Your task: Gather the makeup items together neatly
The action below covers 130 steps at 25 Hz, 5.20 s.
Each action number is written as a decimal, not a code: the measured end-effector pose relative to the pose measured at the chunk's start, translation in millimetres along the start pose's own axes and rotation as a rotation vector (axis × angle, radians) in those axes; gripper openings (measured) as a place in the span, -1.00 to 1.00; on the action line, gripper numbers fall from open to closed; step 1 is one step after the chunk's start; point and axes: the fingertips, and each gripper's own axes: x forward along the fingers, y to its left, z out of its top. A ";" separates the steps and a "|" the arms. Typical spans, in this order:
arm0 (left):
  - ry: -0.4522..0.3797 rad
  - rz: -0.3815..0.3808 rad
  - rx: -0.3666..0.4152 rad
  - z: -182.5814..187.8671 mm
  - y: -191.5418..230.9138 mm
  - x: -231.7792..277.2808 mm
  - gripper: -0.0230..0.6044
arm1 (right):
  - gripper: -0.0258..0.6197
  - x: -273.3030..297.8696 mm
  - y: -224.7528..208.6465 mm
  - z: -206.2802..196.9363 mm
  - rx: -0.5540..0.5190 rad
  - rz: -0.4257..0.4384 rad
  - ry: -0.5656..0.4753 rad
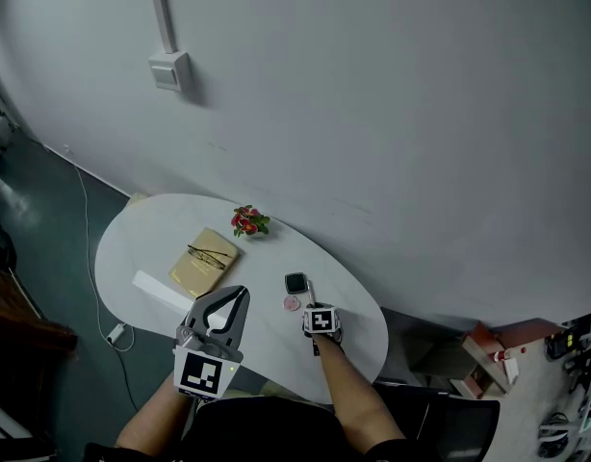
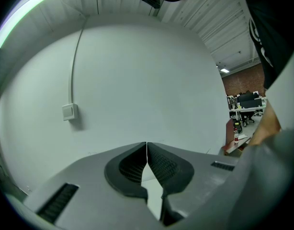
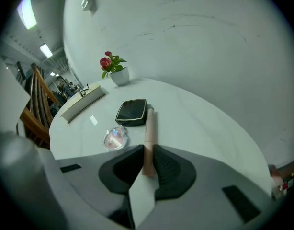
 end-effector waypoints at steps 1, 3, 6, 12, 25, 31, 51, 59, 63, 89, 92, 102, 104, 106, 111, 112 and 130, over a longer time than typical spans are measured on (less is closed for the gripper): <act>0.000 0.001 0.002 0.6 0.8 0.0 -0.85 | -0.67 -0.3 -1.3 0.4 0.023 0.000 -0.002; 0.001 0.007 0.002 1.2 4.0 -0.2 -0.85 | -0.67 -1.1 -3.8 0.9 0.059 -0.004 -0.018; -0.003 0.011 0.004 3.1 7.2 -2.0 -0.85 | -0.67 -7.6 -6.4 -1.5 0.112 -0.006 -0.040; -0.019 -0.011 0.018 11.0 1.9 -4.6 -0.85 | -0.67 -23.4 -11.7 -3.7 0.193 0.006 -0.087; -0.083 -0.080 0.025 30.1 -10.2 -12.0 -0.85 | -0.67 -70.0 -35.6 -20.5 0.302 -0.039 -0.153; -0.105 -0.107 0.018 35.1 -14.6 -17.4 -0.85 | -0.67 -88.2 -48.5 -35.9 0.345 -0.078 -0.173; -0.123 -0.182 -0.035 25.1 -39.0 -38.7 -0.85 | -0.67 -136.3 -76.3 -106.3 0.438 -0.203 -0.196; -0.094 -0.201 -0.057 8.7 -46.2 -44.3 -0.85 | -0.67 -132.4 -87.4 -139.6 0.459 -0.253 -0.152; -0.102 -0.218 -0.052 9.1 -48.5 -37.5 -0.85 | -0.67 -126.7 -94.7 -141.1 0.452 -0.272 -0.137; -0.063 -0.253 0.006 2.9 -60.5 -29.4 -0.85 | -0.63 -107.7 -103.4 -161.4 0.368 -0.303 -0.070; -0.047 -0.250 0.018 0.2 -59.3 -34.6 -0.85 | -0.57 -106.5 -101.0 -160.9 0.359 -0.299 -0.069; -0.049 -0.241 0.022 1.7 -56.1 -48.8 -0.85 | -0.48 -116.6 -97.7 -157.2 0.350 -0.301 -0.080; -0.042 -0.241 0.024 1.5 -56.3 -52.2 -0.85 | -0.45 -121.1 -96.9 -155.2 0.348 -0.300 -0.092; -0.050 -0.238 0.018 3.0 -55.8 -54.9 -0.85 | -0.44 -126.6 -96.2 -152.4 0.345 -0.299 -0.104; -0.067 -0.227 0.000 3.7 -52.3 -61.3 -0.85 | -0.42 -141.6 -93.4 -140.6 0.332 -0.295 -0.139; -0.065 -0.225 -0.001 2.9 -51.3 -62.5 -0.85 | -0.42 -144.0 -92.3 -136.0 0.325 -0.294 -0.147; -0.032 -0.116 -0.041 -14.6 -10.3 -68.1 -0.85 | -0.30 -98.5 -25.1 -46.7 0.171 -0.132 -0.159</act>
